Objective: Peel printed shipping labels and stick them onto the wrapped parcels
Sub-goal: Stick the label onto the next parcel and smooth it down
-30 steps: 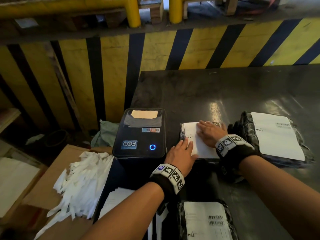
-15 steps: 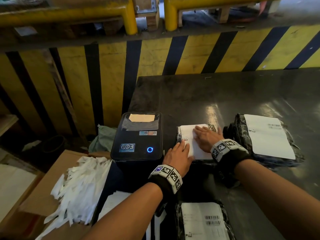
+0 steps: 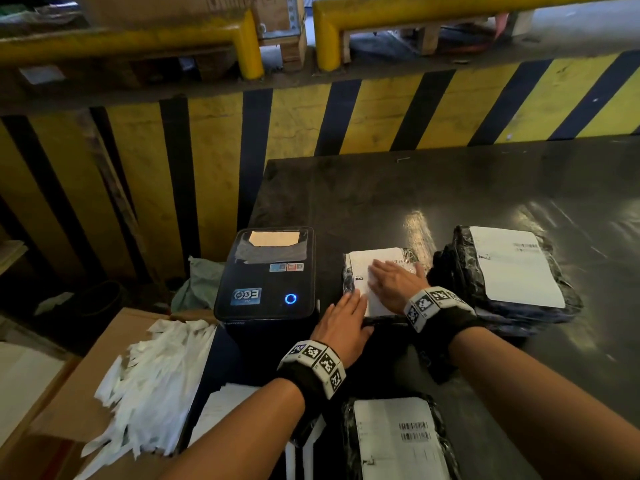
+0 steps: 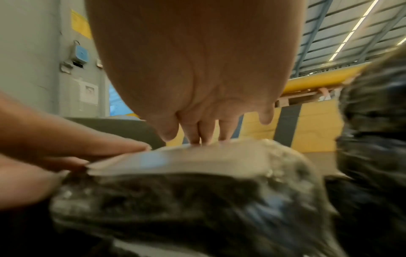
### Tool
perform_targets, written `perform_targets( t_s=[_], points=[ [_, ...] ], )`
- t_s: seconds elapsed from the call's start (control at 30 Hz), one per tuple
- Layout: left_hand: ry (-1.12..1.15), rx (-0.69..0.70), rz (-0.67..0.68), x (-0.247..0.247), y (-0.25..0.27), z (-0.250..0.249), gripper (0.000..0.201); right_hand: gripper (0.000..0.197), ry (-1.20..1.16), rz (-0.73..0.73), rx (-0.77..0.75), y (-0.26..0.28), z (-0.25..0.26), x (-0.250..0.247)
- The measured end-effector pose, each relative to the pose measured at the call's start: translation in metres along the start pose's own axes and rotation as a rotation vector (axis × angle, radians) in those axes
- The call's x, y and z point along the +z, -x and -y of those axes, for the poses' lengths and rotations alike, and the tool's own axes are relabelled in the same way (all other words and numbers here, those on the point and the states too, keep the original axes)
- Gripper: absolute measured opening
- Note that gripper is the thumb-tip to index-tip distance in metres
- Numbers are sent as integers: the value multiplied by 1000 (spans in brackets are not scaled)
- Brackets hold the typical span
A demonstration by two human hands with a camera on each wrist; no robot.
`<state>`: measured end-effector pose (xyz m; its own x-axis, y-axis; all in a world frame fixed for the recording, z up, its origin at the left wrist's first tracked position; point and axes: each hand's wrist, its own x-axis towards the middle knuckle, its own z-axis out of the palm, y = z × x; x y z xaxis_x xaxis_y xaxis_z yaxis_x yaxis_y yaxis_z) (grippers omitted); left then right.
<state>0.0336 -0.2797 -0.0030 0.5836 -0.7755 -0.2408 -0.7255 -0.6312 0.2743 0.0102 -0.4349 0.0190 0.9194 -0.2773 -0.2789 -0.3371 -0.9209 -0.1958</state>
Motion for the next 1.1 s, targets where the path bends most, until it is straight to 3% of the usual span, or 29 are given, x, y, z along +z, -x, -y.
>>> perform_targets(
  t_s=[0.2,0.43,0.63,0.77,0.87,1.0,1.1],
  points=[
    [15,4,33,-4,2,0,65,44,-40,-7,191,-1,-29,-14],
    [22,12,12,-1,-3,1,72,43,-23,15,-32,0,21,-1],
    [-6,-2,19,-2,0,0,68,46,-90,-30,107,8,-20,6],
    [-14,4,28,-9,2,-3,68,38,-56,-69,175,5,-31,-7],
    [-9,8,29,-10,2,-3,69,41,-41,-58,143,7,-15,-7],
    [-23,6,39,-6,1,-2,70,47,14,-42,-10,23,2,14],
    [-25,5,51,-7,1,-1,70,48,-21,-49,69,30,-14,21]
  ],
)
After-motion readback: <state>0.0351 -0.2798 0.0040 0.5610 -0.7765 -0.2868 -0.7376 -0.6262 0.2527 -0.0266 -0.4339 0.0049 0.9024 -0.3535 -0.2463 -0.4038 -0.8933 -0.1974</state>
